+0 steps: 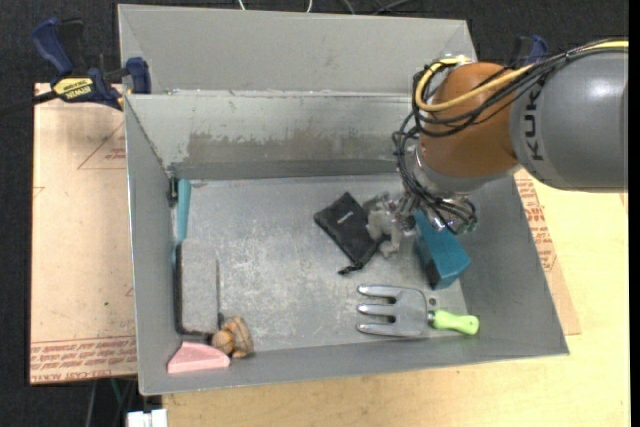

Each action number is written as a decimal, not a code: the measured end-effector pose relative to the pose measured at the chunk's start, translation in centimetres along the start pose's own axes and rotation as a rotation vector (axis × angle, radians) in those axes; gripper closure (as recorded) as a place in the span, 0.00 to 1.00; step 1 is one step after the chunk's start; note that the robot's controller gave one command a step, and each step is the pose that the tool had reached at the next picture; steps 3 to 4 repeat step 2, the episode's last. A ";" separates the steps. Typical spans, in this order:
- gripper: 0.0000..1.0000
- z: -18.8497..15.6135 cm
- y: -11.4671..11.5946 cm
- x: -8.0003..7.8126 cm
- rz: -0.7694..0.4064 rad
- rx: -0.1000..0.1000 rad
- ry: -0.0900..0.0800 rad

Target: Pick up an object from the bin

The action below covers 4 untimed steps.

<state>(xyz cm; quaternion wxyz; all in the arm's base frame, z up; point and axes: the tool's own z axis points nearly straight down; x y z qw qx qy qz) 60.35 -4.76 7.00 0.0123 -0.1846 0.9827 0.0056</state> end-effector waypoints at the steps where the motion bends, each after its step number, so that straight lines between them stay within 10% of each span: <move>1: 1.00 -6.9 0.0 -0.2 0.009 0.000 0.001; 2: 1.00 -12.6 1.0 -0.9 -0.004 -0.003 0.003; 4: 1.00 -12.6 1.0 -0.9 -0.004 -0.003 0.003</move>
Offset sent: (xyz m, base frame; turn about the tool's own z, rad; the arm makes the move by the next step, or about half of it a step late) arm 0.0015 0.0124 0.1287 -0.0069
